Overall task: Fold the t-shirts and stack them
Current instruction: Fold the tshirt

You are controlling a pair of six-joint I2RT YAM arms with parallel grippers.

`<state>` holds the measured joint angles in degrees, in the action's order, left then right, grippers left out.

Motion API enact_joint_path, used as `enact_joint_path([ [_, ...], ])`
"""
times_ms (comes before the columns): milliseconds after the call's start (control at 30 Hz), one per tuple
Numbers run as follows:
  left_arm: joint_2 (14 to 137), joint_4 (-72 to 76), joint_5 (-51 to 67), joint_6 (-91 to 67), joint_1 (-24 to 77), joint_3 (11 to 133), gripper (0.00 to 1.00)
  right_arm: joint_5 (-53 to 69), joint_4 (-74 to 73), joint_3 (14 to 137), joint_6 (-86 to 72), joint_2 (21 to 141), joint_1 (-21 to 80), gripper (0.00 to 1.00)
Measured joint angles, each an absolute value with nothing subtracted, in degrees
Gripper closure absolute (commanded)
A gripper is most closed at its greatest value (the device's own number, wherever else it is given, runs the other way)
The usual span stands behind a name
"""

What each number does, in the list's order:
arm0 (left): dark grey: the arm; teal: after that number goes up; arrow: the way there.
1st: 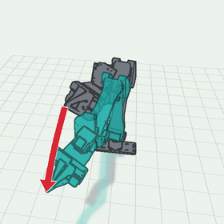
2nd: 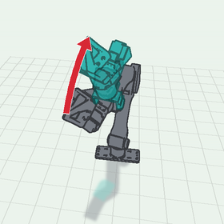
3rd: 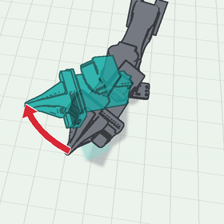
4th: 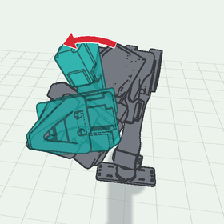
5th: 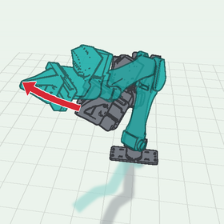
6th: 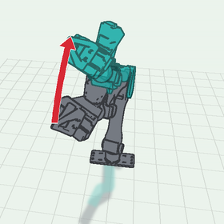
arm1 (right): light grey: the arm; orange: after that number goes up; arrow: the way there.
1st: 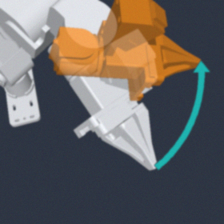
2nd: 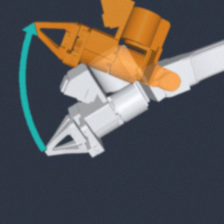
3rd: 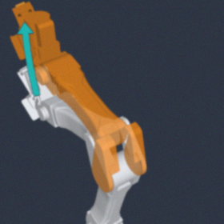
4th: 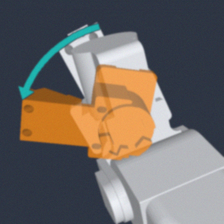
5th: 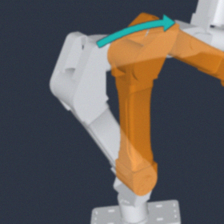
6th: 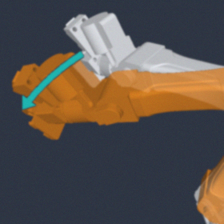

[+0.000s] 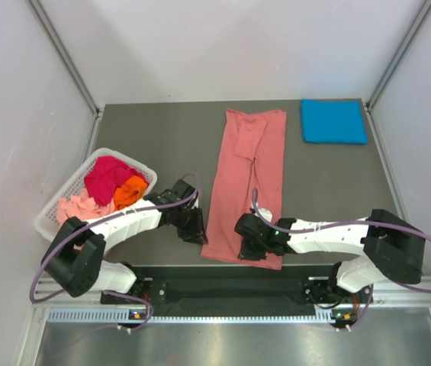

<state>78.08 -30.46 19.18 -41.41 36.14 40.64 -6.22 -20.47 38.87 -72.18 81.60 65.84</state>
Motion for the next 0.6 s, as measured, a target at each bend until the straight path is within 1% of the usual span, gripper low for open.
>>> enact_joint_path([
  [67, 78.41, -29.23, 19.86, -42.0, 36.95, 39.99, 0.75, -6.35, -20.4, 38.89, -72.12, 81.6, 65.89, 1.0],
  [200, 79.81, -28.03, 18.87, -42.37, 37.71, 39.66, 0.75, -6.57, -20.47, 38.89, -72.05, 81.6, 65.89, 0.91],
  [267, 80.31, -27.64, 17.43, -42.57, 37.93, 39.07, 0.76, -6.68, -20.6, 38.89, -72.05, 81.6, 65.89, 0.9],
  [367, 81.73, -27.18, 15.99, -43.05, 38.2, 37.85, 0.76, -6.74, -20.93, 38.96, -72.05, 81.6, 65.91, 0.81],
  [400, 82.02, -27.18, 16.58, -43.35, 38.26, 37.8, 0.76, -6.76, -21.34, 39.13, -72.03, 81.6, 65.91, 0.76],
  [500, 82.0, -26.81, 16.45, -43.42, 39.13, 37.82, 0.75, -6.81, -23.38, 39.92, -71.83, 81.3, 66.0, 0.7],
  [600, 81.47, -28.12, 15.07, -43.27, 40.25, 38.52, 0.73, -6.79, -25.74, 40.62, -71.59, 78.7, 66.26, 0.69],
])
